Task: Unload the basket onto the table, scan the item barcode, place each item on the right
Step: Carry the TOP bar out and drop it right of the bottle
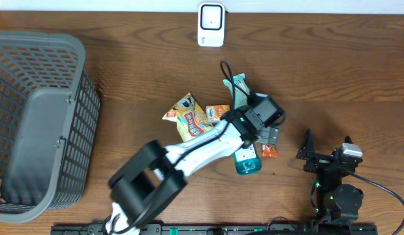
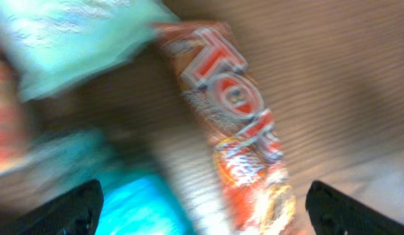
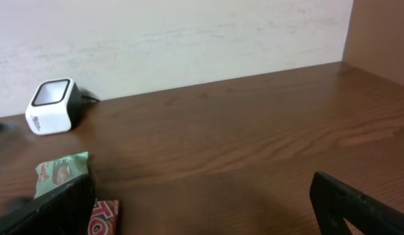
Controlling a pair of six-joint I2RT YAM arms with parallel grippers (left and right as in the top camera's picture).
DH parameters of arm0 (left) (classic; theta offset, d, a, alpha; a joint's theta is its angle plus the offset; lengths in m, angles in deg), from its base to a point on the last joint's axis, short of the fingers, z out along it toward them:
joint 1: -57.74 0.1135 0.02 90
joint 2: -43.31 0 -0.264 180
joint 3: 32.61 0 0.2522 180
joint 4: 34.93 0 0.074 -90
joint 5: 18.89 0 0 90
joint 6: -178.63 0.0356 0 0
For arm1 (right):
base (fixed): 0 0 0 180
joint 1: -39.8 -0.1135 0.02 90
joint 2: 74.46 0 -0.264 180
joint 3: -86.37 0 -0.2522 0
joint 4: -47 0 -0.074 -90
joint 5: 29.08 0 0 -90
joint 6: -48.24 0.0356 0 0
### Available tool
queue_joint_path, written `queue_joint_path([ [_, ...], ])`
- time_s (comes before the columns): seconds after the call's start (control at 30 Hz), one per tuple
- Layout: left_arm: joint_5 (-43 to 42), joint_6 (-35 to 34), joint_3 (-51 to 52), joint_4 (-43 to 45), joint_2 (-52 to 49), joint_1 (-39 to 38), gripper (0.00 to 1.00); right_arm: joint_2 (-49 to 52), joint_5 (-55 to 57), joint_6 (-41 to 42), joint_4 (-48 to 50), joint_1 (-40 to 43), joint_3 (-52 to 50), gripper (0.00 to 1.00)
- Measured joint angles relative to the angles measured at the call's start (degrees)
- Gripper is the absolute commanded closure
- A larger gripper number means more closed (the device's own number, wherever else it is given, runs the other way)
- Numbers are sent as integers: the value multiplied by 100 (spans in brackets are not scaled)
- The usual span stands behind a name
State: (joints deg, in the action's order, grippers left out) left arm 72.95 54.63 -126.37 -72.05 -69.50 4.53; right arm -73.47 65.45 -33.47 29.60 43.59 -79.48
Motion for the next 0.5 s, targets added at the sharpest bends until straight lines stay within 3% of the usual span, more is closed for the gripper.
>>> queue_joint_path([
  [0.17, 907, 750, -133, -216, 1366, 407, 0, 2, 0, 0, -2, 0, 0, 1],
  [0.3, 1714, 2009, -310, 658, 3010, 1049, 0, 2, 0, 0, -2, 0, 0, 1],
  [0.5, 2549, 3456, -435, 1696, 4612, 2070, 0, 2, 0, 0, 0, 0, 0, 1],
])
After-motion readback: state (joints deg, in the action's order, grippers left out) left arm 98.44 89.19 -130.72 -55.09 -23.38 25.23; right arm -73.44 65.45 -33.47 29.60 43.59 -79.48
